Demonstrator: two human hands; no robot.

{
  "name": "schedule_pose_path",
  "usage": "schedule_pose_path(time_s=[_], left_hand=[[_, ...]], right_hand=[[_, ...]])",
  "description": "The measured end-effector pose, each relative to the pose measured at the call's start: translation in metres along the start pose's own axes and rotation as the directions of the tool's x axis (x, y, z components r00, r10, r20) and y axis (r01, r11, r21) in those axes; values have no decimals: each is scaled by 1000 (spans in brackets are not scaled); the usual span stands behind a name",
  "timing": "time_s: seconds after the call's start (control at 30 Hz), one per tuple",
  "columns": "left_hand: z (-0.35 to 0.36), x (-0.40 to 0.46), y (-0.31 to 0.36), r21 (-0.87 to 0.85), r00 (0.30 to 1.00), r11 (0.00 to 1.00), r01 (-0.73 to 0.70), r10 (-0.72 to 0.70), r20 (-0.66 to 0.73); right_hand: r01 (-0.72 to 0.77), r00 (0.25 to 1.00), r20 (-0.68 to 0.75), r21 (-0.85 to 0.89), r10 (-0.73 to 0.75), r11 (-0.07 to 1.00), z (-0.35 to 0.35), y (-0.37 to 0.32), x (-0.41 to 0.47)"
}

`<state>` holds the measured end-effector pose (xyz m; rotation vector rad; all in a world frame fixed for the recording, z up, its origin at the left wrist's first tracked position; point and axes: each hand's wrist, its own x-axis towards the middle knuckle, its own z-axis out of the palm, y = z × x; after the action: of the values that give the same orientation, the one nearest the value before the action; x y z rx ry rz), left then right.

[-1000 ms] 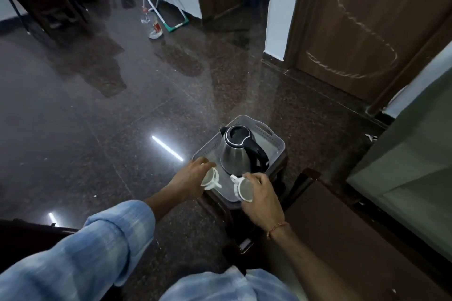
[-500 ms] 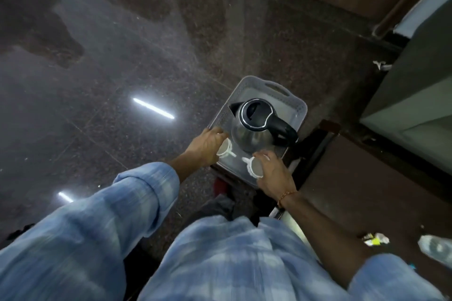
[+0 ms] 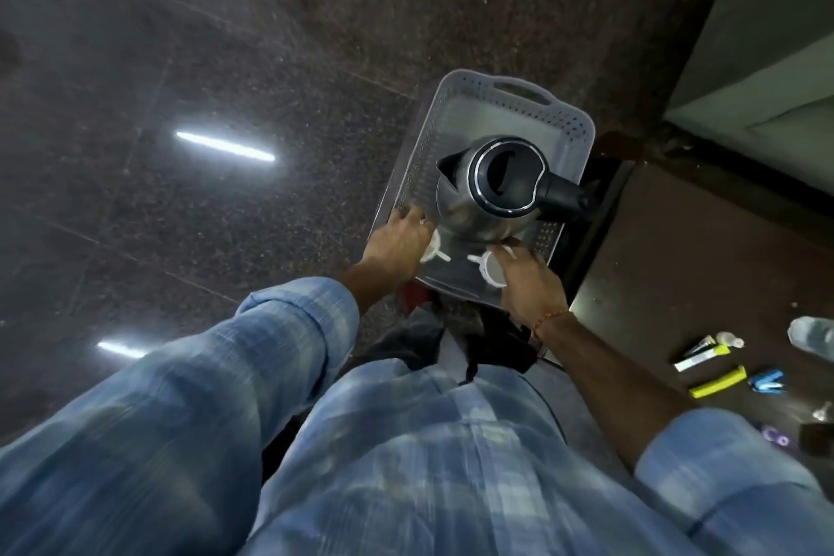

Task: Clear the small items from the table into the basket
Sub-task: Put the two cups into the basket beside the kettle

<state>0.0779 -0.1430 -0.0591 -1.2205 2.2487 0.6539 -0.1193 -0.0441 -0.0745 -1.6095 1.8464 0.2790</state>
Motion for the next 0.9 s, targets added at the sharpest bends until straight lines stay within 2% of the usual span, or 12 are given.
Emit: schedule_pose_path(time_s=[0.57,0.8,0.9], left_hand=[[16,13,2,-10,1000,1000,-15,15,-26],[13,10,5,-17,999,999,-31,31,-37],[11,11,6,-9,999,999,-40,39,-28]], right_hand=[[-11,999,31,-31,12,999,18,2,8],[-3,999,-43,62,5,998,4,7,-12],[-47,992,-111,170,66,984,0,14,-29]])
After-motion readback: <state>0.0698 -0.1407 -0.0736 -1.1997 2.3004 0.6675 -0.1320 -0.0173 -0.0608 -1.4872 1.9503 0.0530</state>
